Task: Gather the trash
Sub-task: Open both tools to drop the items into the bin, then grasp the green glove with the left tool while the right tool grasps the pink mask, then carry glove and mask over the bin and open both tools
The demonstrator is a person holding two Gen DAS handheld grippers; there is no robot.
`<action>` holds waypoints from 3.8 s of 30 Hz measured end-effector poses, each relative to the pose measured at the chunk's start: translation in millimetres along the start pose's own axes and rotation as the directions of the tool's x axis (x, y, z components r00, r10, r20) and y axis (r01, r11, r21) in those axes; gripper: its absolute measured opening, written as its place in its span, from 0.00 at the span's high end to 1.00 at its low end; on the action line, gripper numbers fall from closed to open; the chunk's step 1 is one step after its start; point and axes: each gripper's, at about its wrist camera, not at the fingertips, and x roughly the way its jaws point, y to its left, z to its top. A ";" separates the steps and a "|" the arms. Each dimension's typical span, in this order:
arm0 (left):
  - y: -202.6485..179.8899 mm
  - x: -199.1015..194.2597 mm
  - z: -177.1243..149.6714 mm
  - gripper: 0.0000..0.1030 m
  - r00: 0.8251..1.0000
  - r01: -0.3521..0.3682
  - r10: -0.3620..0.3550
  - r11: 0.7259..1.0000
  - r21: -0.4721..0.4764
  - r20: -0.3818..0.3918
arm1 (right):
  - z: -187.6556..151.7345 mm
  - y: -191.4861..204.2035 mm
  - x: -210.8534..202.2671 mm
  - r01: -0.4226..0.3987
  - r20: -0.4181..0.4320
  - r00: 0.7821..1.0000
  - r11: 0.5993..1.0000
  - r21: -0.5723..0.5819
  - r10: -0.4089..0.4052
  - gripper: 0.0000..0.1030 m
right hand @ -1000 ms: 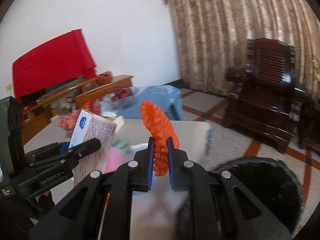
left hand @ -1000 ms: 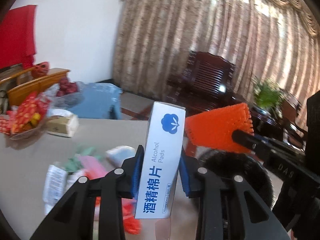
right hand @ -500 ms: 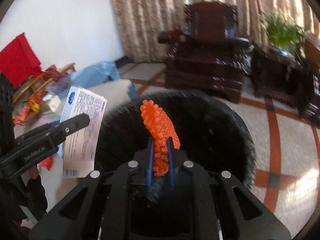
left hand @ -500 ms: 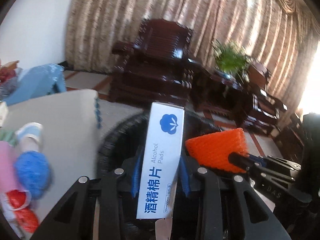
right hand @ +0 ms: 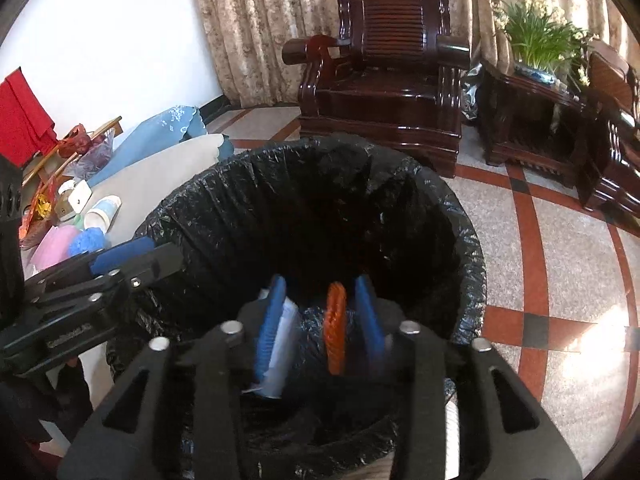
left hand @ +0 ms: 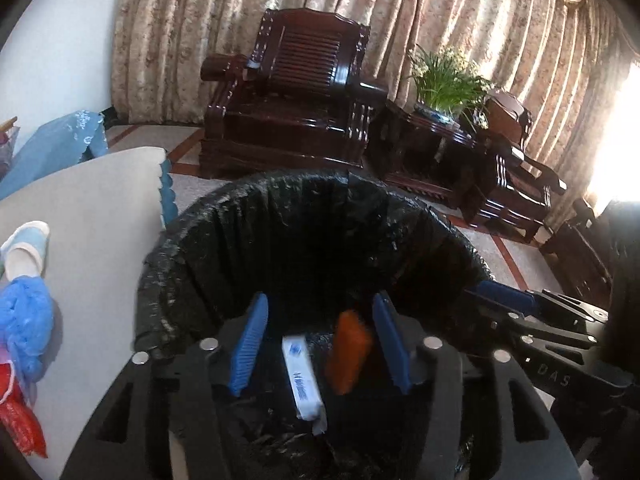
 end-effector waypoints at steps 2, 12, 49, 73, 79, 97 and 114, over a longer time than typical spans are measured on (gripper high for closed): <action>4.1 -8.2 1.7 0.41 1.000 -0.010 0.010 1.000 -0.006 0.011 | 5.4 7.0 -5.2 0.007 0.024 1.000 1.000 -0.014 -0.007 0.39; 70.2 -119.4 -4.3 0.24 0.929 -0.300 0.306 0.952 -0.062 0.208 | 30.4 81.4 -17.5 -0.139 0.149 0.977 0.983 -0.117 0.155 0.10; 243.2 -211.0 -100.3 0.24 0.778 -0.560 0.624 0.743 -0.366 0.074 | 34.6 321.7 24.7 -0.528 -0.070 0.830 0.740 -0.416 0.553 0.99; 241.7 -207.9 -79.8 0.80 0.820 -0.503 0.570 0.757 -0.416 0.046 | 57.7 294.7 -10.6 -0.543 -0.002 0.807 0.741 -0.395 0.590 0.99; 228.4 -227.0 -52.5 0.80 0.830 -0.467 0.549 0.783 -0.411 0.102 | 77.4 283.1 -35.0 -0.536 0.055 0.795 0.742 -0.402 0.604 0.99; 177.8 -223.2 -16.8 0.80 0.879 -0.383 0.450 0.862 -0.332 0.154 | 107.5 224.4 -83.3 -0.478 0.204 0.793 0.794 -0.375 0.574 0.99; 89.1 -156.0 24.4 0.80 0.951 -0.219 0.249 0.961 -0.169 0.186 | 96.9 126.7 -93.6 -0.301 0.258 0.887 0.904 -0.303 0.382 0.99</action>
